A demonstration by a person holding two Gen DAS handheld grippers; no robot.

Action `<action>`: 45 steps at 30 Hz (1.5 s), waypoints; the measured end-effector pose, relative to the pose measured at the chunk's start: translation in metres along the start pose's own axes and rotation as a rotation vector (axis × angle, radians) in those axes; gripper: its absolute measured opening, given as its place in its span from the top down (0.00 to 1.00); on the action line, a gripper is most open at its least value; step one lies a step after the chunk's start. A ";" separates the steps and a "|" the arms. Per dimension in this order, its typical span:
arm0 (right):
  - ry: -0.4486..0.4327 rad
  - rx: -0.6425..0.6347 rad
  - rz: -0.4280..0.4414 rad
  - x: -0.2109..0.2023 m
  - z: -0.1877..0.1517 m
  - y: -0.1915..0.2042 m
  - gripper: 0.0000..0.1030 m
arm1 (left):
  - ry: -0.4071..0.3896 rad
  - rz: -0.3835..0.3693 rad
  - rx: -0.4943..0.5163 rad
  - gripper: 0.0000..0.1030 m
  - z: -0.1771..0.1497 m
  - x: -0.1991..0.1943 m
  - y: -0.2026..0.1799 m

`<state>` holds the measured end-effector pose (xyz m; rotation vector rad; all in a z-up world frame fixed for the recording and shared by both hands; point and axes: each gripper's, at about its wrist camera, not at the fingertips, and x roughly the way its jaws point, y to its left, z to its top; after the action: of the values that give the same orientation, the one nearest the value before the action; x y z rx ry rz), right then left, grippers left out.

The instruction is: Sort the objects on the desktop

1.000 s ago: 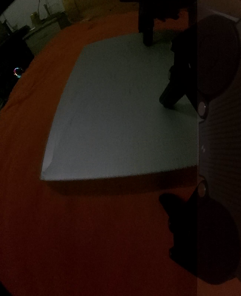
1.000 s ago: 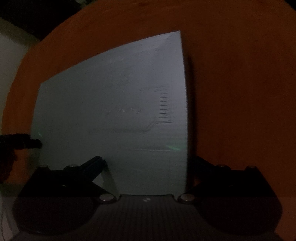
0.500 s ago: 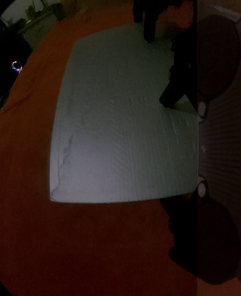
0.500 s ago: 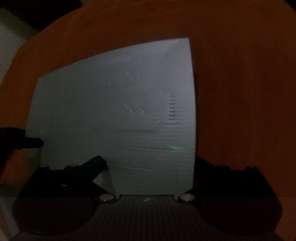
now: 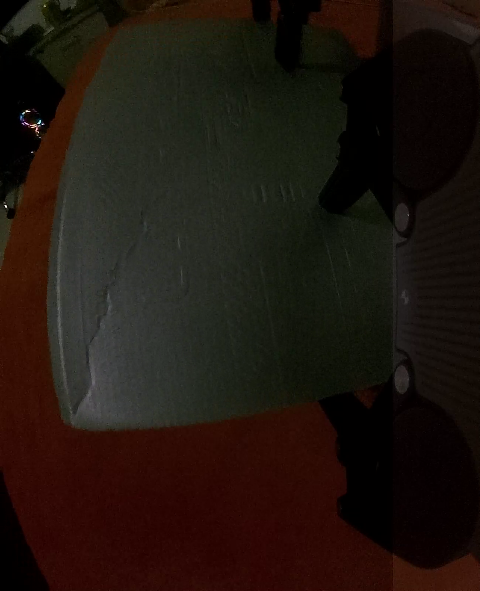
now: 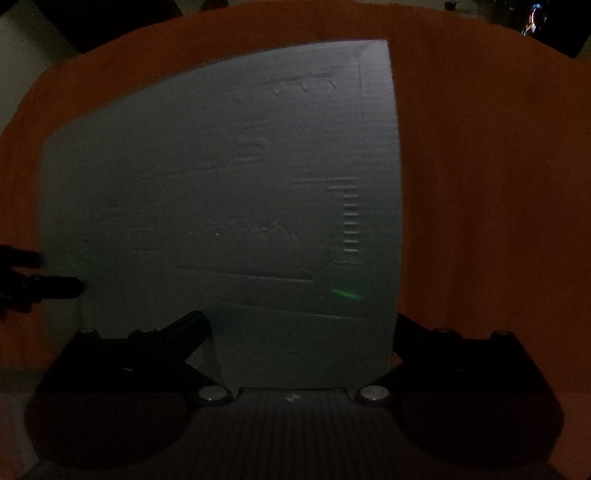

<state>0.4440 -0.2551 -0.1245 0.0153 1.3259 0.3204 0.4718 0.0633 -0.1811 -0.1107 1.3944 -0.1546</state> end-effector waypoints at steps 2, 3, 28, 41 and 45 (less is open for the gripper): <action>-0.016 0.006 -0.001 -0.010 0.002 0.001 0.00 | -0.008 0.007 0.002 0.00 0.002 -0.008 -0.004; -0.019 0.006 -0.002 -0.013 0.001 0.001 0.00 | -0.010 0.009 0.002 0.00 0.003 -0.011 -0.006; -0.146 -0.074 -0.035 -0.174 -0.032 0.036 0.00 | -0.144 0.091 0.054 0.00 -0.008 -0.168 -0.052; -0.132 -0.074 -0.030 -0.260 -0.139 0.053 0.00 | -0.081 0.086 0.095 0.01 -0.107 -0.229 -0.092; -0.073 -0.053 -0.023 -0.273 -0.181 0.048 0.00 | -0.021 0.069 0.119 0.01 -0.141 -0.230 -0.109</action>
<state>0.2046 -0.3051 0.0988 -0.0329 1.2437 0.3321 0.2893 -0.0025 0.0356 0.0348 1.3626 -0.1784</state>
